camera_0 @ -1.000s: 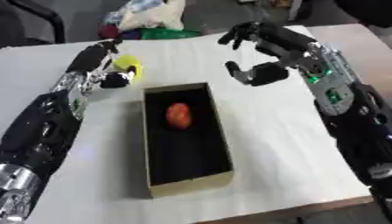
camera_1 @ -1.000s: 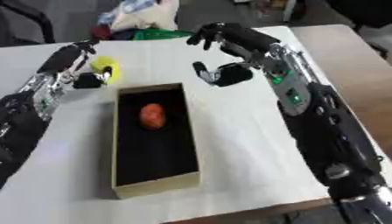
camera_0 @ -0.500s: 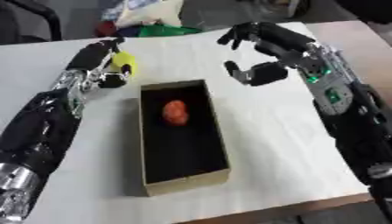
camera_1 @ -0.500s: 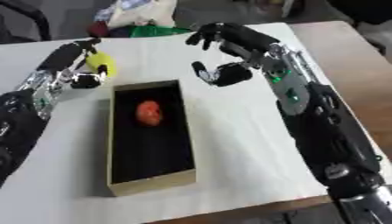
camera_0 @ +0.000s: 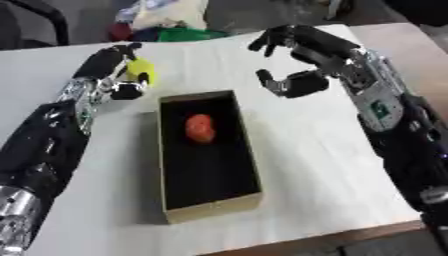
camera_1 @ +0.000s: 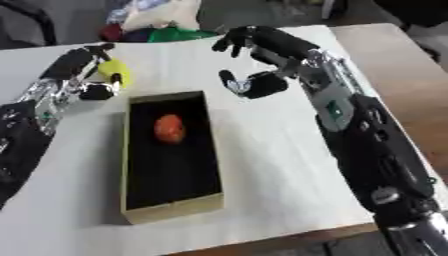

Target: Pick up objects on the table and place them in the box.

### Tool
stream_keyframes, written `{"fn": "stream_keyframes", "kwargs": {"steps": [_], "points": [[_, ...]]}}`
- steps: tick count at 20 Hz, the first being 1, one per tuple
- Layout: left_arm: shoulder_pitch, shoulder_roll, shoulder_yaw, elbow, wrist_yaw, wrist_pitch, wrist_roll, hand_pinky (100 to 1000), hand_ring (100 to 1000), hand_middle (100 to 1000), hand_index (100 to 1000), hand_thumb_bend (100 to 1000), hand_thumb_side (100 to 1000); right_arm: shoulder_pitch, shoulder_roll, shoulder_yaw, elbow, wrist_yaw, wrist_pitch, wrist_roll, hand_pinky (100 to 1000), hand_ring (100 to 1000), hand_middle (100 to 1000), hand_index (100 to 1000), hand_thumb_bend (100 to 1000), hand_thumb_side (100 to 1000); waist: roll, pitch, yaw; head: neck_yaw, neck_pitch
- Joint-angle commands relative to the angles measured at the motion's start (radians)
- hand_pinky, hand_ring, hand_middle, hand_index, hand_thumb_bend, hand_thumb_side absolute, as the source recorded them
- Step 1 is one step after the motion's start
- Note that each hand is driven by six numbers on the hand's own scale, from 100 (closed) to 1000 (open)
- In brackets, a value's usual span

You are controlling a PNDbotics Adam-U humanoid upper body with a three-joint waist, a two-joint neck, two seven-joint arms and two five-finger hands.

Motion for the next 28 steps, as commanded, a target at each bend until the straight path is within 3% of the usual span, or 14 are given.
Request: {"fn": "stream_keyframes", "kwargs": {"steps": [1, 3, 7, 9, 10, 12, 20, 28], "points": [[-0.015, 0.012, -0.001, -0.005, -0.006, -0.015, -0.028, 736, 728, 757, 1000, 121, 422, -0.020, -0.023, -0.004, -0.007, -0.004, 0.002, -0.001, 804, 698, 752, 866, 100, 482, -0.002, -0.019, -0.002, -0.004, -0.007], [-0.014, 0.012, -0.002, -0.005, -0.008, -0.022, -0.041, 736, 726, 758, 1000, 120, 425, -0.020, -0.022, -0.004, -0.005, -0.004, 0.002, 0.000, 804, 698, 751, 866, 100, 482, -0.002, -0.020, -0.003, -0.004, -0.006], [-0.012, 0.010, 0.000, -0.009, 0.000, -0.033, -0.043, 590, 564, 658, 1000, 100, 266, -0.019, -0.022, -0.004, -0.002, -0.004, 0.002, 0.000, 804, 698, 752, 866, 100, 483, -0.004, -0.021, -0.004, -0.006, -0.006], [-0.011, 0.011, 0.001, -0.015, 0.009, -0.042, -0.033, 557, 525, 625, 1000, 100, 220, -0.018, -0.022, -0.004, -0.001, -0.005, 0.003, 0.000, 804, 698, 752, 866, 100, 482, -0.005, -0.022, -0.004, -0.007, -0.005], [-0.011, 0.011, 0.000, -0.020, 0.011, -0.047, -0.022, 537, 498, 590, 1000, 100, 149, -0.018, -0.022, -0.004, 0.000, -0.004, 0.003, -0.001, 804, 698, 752, 866, 100, 479, -0.005, -0.023, -0.004, -0.006, -0.005], [-0.011, 0.012, -0.003, -0.028, 0.006, -0.054, 0.002, 520, 474, 563, 1000, 100, 128, -0.017, -0.023, -0.005, -0.001, -0.005, 0.003, -0.002, 803, 697, 751, 866, 100, 479, -0.005, -0.025, -0.004, -0.006, -0.004], [-0.013, 0.013, -0.002, -0.046, 0.011, -0.076, 0.084, 457, 416, 480, 1000, 100, 163, -0.010, -0.024, -0.004, -0.003, -0.007, 0.006, -0.003, 802, 697, 750, 865, 100, 473, -0.005, -0.037, -0.001, -0.007, 0.002], [-0.023, 0.024, -0.016, -0.096, 0.072, -0.120, 0.090, 432, 394, 454, 1000, 100, 184, -0.002, -0.023, -0.008, 0.002, -0.001, 0.004, -0.004, 803, 699, 752, 864, 100, 460, -0.003, -0.059, 0.005, -0.010, 0.010]]}}
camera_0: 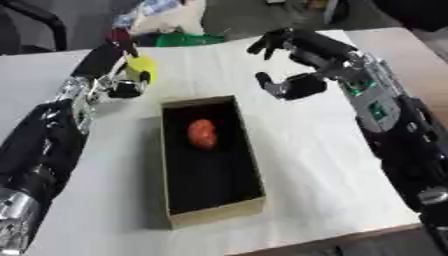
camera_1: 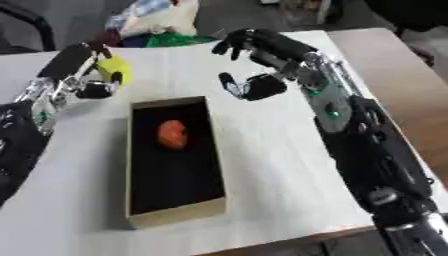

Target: Pick up objects on the table and place them in the box.

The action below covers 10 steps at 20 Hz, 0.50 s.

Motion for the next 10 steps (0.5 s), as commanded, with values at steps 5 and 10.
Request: {"fn": "stream_keyframes", "kwargs": {"steps": [5, 10], "points": [[-0.027, 0.042, -0.045, -0.102, 0.085, -0.086, -0.038, 433, 399, 458, 1000, 100, 154, -0.003, -0.026, -0.010, -0.006, 0.006, 0.002, -0.006, 803, 700, 753, 864, 100, 451, 0.001, -0.046, 0.015, -0.011, 0.017], [-0.002, 0.070, -0.118, -0.199, 0.168, -0.198, -0.085, 437, 402, 459, 1000, 100, 109, 0.007, -0.032, -0.012, -0.009, 0.012, 0.002, -0.010, 804, 702, 754, 863, 100, 439, 0.004, -0.067, 0.032, -0.023, 0.023]]}}
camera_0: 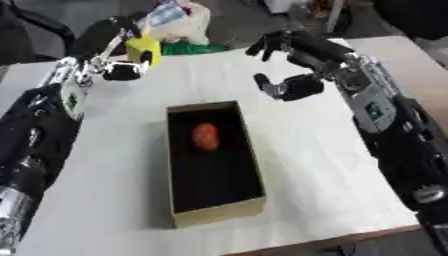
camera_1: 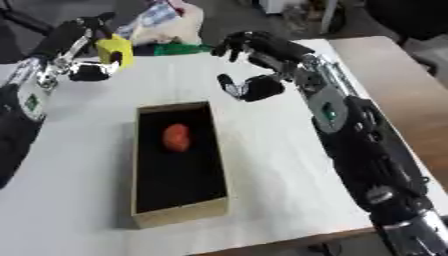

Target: Pick up objects on the table and place them in the box.

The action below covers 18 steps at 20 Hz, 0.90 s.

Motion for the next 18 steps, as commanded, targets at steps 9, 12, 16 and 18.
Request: {"fn": "stream_keyframes", "kwargs": {"steps": [9, 12, 16, 18], "points": [[0.066, 0.078, -0.234, -0.256, 0.190, -0.249, -0.115, 466, 401, 444, 1000, 100, 100, -0.013, -0.033, -0.030, -0.060, 0.011, 0.010, -0.031, 807, 704, 758, 863, 100, 379, 0.001, -0.053, 0.031, -0.021, 0.013], [0.088, 0.064, -0.288, -0.293, 0.215, -0.287, -0.153, 472, 406, 445, 1000, 100, 100, -0.022, -0.026, -0.033, -0.089, -0.002, 0.010, -0.037, 807, 703, 757, 862, 100, 355, -0.005, -0.061, 0.034, -0.022, 0.013], [0.103, 0.019, -0.352, -0.324, 0.236, -0.337, -0.198, 477, 412, 452, 1000, 100, 100, -0.028, -0.015, -0.035, -0.108, -0.010, 0.015, -0.044, 805, 700, 755, 860, 100, 347, -0.011, -0.066, 0.032, -0.025, 0.012], [0.107, -0.010, -0.377, -0.336, 0.241, -0.357, -0.218, 478, 413, 453, 1000, 100, 100, -0.029, -0.009, -0.033, -0.108, -0.010, 0.016, -0.042, 805, 700, 755, 860, 100, 351, -0.014, -0.066, 0.030, -0.026, 0.012]]}}
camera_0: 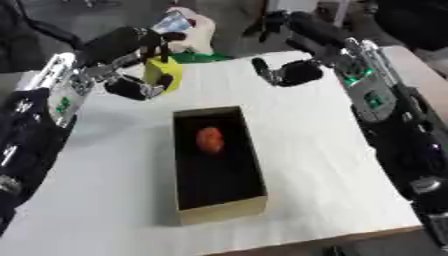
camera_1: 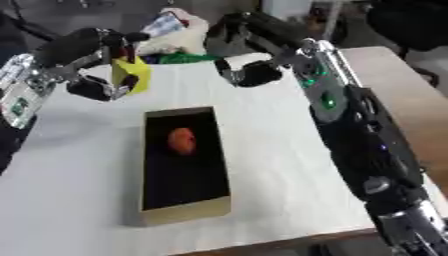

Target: Pick up objects on the table and place them in the box.

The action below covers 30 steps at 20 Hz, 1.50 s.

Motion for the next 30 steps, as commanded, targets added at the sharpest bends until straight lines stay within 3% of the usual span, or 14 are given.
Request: {"fn": "stream_keyframes", "kwargs": {"steps": [1, 10, 14, 17, 19, 21, 24, 30], "points": [[-0.012, -0.033, -0.036, -0.035, 0.014, -0.033, -0.029, 478, 413, 453, 1000, 100, 100, -0.025, -0.003, -0.008, -0.024, -0.007, 0.002, -0.001, 805, 700, 755, 860, 100, 353, -0.003, -0.018, -0.003, -0.005, 0.002], [0.040, -0.123, -0.089, -0.008, -0.007, -0.089, -0.105, 487, 422, 467, 1000, 100, 146, -0.030, 0.008, -0.006, -0.010, -0.006, 0.000, 0.004, 805, 699, 754, 860, 100, 368, -0.012, -0.010, -0.010, -0.007, -0.001], [0.062, -0.123, -0.111, -0.017, -0.003, -0.120, -0.143, 562, 485, 540, 1000, 100, 158, -0.027, 0.008, -0.007, -0.002, -0.005, 0.000, 0.004, 805, 698, 753, 860, 100, 372, -0.014, -0.009, -0.008, -0.007, -0.002], [0.073, -0.107, -0.122, -0.051, 0.007, -0.134, -0.160, 625, 562, 651, 1000, 100, 421, -0.025, 0.007, -0.008, 0.002, -0.004, 0.001, 0.005, 805, 698, 752, 860, 100, 373, -0.015, -0.009, -0.002, -0.009, -0.004], [0.078, -0.090, -0.127, -0.083, 0.021, -0.136, -0.160, 678, 641, 726, 1000, 260, 640, -0.023, 0.004, -0.008, 0.005, -0.003, 0.001, 0.006, 805, 698, 752, 860, 100, 374, -0.015, -0.010, 0.002, -0.010, -0.004], [0.082, -0.068, -0.131, -0.123, 0.040, -0.133, -0.156, 725, 702, 764, 1000, 396, 777, -0.021, 0.001, -0.010, 0.007, -0.002, 0.001, 0.006, 804, 697, 752, 860, 100, 374, -0.015, -0.011, 0.005, -0.011, -0.005], [0.087, -0.032, -0.134, -0.189, 0.065, -0.124, -0.146, 759, 739, 791, 1000, 463, 838, -0.018, -0.002, -0.012, 0.010, -0.002, 0.003, 0.004, 804, 697, 751, 860, 100, 375, -0.015, -0.012, 0.010, -0.012, -0.005], [0.124, 0.078, -0.088, -0.320, 0.182, -0.053, -0.139, 749, 735, 782, 1000, 381, 775, -0.007, -0.012, -0.021, 0.007, -0.002, 0.008, -0.003, 804, 695, 751, 860, 100, 374, -0.014, -0.014, 0.023, -0.011, -0.006]]}}
